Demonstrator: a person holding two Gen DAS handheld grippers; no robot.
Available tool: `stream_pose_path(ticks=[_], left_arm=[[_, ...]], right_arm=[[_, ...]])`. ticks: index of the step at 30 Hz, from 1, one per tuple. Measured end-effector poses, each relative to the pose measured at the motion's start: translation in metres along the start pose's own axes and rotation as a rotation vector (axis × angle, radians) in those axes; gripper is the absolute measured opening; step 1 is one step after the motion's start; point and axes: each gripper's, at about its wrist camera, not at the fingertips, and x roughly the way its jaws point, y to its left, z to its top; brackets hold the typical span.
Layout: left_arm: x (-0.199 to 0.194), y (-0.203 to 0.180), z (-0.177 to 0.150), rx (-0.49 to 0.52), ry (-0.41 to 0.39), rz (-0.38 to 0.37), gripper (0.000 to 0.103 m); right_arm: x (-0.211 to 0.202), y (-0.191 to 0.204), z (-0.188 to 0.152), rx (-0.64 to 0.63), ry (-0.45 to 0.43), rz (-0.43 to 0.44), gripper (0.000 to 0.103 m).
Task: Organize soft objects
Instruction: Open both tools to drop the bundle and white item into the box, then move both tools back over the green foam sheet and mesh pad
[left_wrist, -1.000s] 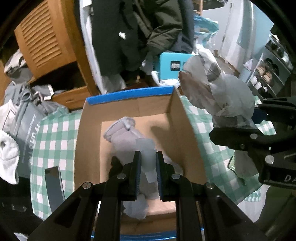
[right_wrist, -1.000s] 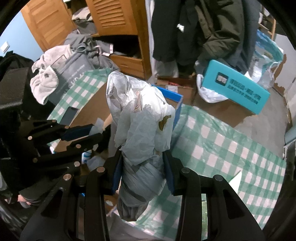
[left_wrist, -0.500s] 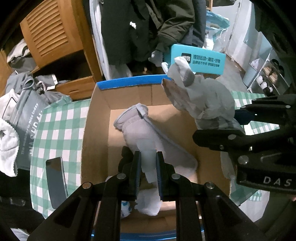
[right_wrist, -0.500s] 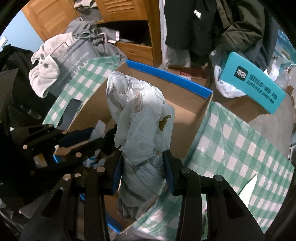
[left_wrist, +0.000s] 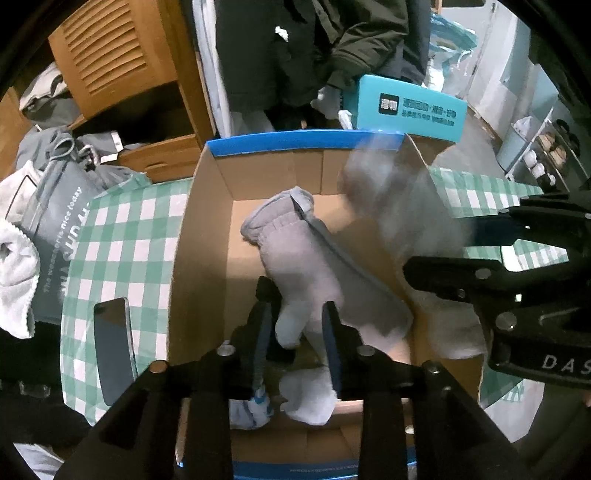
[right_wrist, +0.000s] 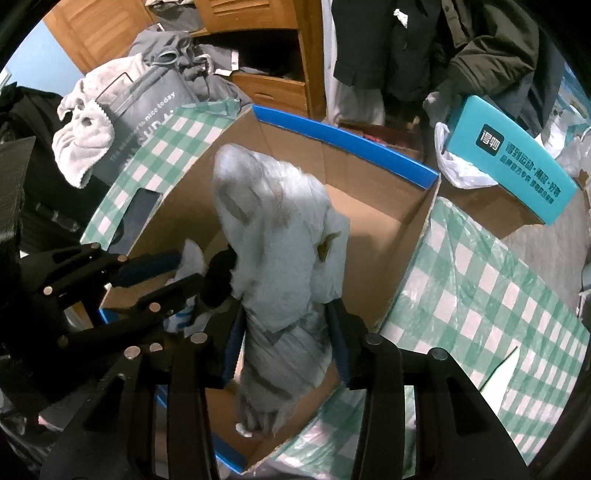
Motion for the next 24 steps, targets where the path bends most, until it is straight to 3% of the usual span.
stream_pose_path(ticks=[3, 6, 19, 24], left_arm=[[-0.001, 0.0, 0.0, -0.005, -0.001, -0.002, 0.036], [0.0, -0.001, -0.001, -0.006, 0.001, -0.004, 0.042], [-0.008, -0.028, 0.004, 0.047, -0.011, 0.0, 0.045], [-0.009, -0.041, 0.006, 0.072, -0.017, 0.003, 0.055]], right_arm=[[-0.002, -0.003, -0.001, 0.008, -0.008, -0.015, 0.056], [-0.005, -0.01, -0.003, 0.027, -0.017, -0.016, 0.058], [-0.027, -0.043, -0.02, 0.088, -0.058, -0.052, 0.067], [-0.036, -0.052, -0.026, 0.097, -0.078, -0.062, 0.071]])
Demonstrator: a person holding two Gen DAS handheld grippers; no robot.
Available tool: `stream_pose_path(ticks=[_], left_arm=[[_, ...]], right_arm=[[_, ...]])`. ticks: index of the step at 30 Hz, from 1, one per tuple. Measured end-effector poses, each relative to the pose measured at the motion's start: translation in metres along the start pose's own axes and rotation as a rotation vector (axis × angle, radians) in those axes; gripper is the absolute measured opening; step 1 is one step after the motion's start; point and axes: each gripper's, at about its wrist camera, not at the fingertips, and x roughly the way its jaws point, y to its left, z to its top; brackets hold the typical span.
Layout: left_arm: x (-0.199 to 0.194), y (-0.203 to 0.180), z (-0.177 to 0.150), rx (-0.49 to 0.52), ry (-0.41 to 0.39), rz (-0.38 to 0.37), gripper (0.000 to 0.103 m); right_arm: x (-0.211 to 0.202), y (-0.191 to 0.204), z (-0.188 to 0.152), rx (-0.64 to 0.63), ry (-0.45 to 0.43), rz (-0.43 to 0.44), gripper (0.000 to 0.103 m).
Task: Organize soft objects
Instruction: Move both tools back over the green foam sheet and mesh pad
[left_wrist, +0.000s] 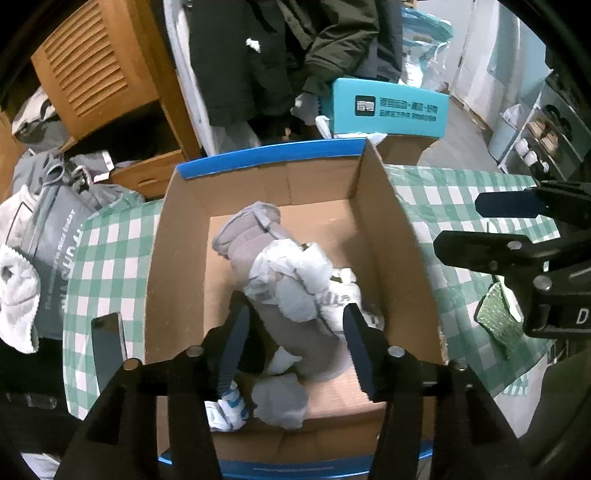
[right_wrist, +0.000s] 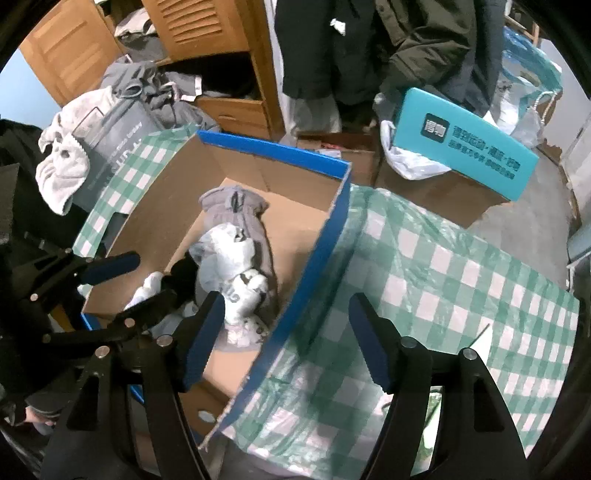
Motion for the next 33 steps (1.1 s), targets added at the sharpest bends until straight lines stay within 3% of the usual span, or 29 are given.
stream_pose_path(ticks=[8, 11, 19, 25, 33], left_arm=[[-0.001, -0.024, 0.005, 0.036, 0.0, -0.012, 0.062], [-0.002, -0.036, 0.007, 0.054, -0.006, -0.017, 0.071], [0.0, -0.066, 0.014, 0.101, 0.002, -0.034, 0.072], [0.007, -0.083, 0.016, 0.1, 0.047, -0.094, 0.072], [0.017, -0.114, 0.021, 0.126, 0.071, -0.1, 0.072]], right_arm=[[-0.012, -0.027, -0.013, 0.041, -0.022, -0.009, 0.076], [-0.015, -0.04, -0.019, 0.062, -0.026, -0.024, 0.076], [-0.023, -0.078, -0.039, 0.125, -0.031, -0.056, 0.078], [-0.027, -0.104, -0.054, 0.149, -0.021, -0.089, 0.079], [-0.031, -0.144, -0.072, 0.233, -0.018, -0.102, 0.079]])
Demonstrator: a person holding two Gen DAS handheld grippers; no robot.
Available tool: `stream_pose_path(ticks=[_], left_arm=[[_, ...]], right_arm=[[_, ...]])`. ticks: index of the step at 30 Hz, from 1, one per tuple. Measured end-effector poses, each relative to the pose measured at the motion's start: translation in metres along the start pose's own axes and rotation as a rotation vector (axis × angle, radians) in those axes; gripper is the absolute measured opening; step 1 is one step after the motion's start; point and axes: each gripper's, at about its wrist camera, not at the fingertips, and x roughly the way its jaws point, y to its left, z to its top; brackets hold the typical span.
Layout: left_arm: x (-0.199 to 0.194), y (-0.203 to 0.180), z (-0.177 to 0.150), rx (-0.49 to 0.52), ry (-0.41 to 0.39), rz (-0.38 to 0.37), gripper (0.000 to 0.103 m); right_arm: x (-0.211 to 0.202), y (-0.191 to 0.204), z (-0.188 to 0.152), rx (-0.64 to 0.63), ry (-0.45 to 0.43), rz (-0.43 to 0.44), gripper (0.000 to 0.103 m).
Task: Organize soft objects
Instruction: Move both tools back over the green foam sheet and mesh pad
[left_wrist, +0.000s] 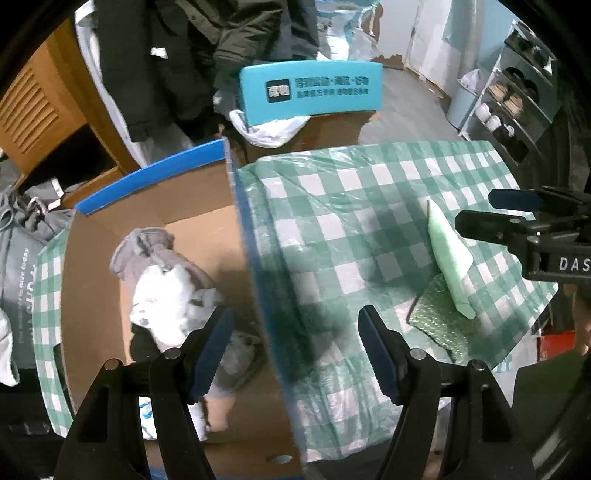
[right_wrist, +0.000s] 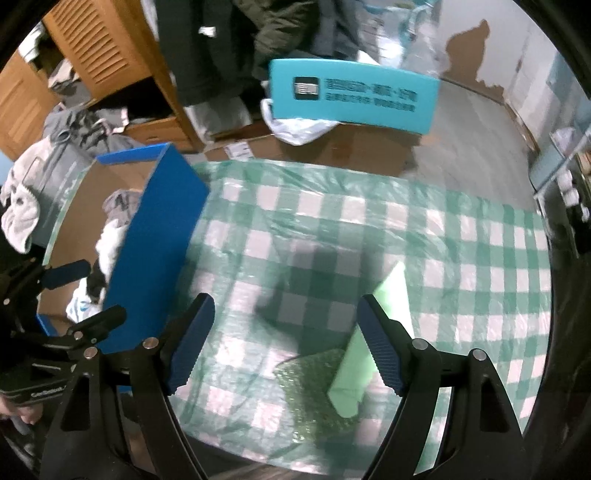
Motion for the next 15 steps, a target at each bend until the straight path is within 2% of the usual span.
stream_pose_path(ticks=[3, 6, 15], left_arm=[[0.007, -0.009, 0.003, 0.011, 0.014, -0.01, 0.072], [0.014, -0.02, 0.006, 0.021, 0.007, -0.009, 0.08], [0.027, -0.044, 0.015, 0.049, 0.027, -0.021, 0.08]], right_arm=[[0.004, -0.017, -0.005, 0.031, 0.014, -0.017, 0.079], [0.01, -0.033, -0.013, 0.062, 0.036, -0.031, 0.079], [0.031, -0.062, -0.029, 0.114, 0.095, -0.056, 0.079]])
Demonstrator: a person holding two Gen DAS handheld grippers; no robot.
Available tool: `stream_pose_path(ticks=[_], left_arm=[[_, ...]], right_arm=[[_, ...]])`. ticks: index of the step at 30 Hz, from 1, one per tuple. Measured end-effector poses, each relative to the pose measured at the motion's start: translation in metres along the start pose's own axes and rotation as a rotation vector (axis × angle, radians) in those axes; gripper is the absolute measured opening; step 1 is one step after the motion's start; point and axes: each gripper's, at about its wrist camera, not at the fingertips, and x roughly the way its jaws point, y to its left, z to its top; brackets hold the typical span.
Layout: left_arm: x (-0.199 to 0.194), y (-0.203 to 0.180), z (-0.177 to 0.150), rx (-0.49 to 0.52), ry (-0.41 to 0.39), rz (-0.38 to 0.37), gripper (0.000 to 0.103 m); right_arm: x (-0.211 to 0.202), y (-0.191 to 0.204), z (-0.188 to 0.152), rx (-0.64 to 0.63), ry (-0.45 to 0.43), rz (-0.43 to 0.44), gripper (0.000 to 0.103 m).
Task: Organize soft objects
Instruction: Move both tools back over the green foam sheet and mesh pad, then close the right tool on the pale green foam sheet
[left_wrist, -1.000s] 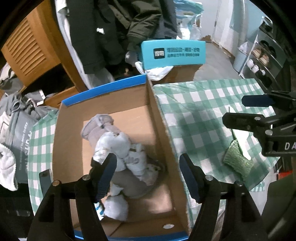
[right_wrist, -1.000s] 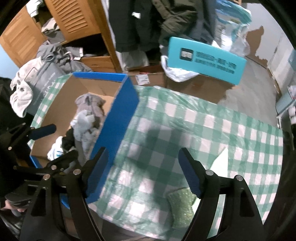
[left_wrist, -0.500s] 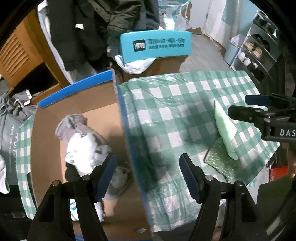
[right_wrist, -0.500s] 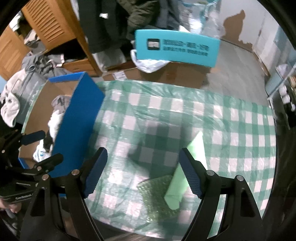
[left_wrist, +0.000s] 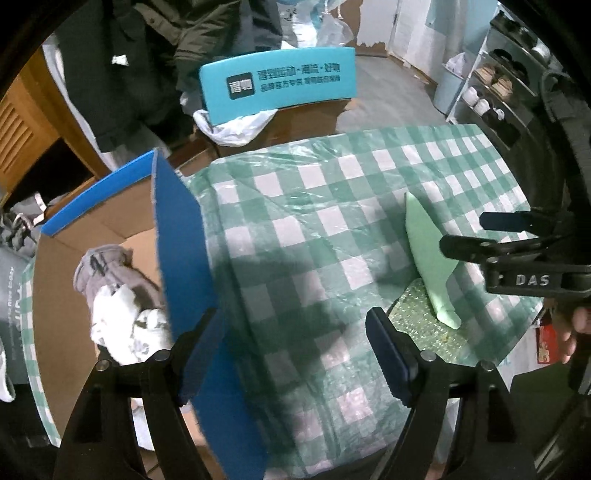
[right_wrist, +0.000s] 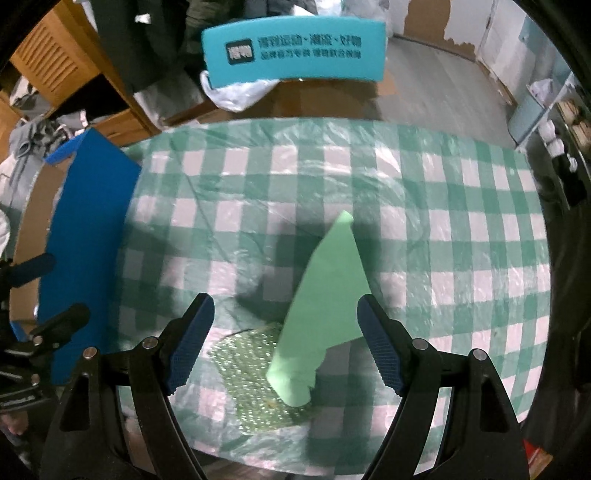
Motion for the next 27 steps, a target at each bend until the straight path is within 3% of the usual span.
stream_pose_path(ticks=[27], left_arm=[[0.079, -0.033, 0.009, 0.041, 0.119, -0.026, 0.08]], right_arm=[[0.086, -0.029, -0.013, 0.047, 0.154, -0.084, 0.079]])
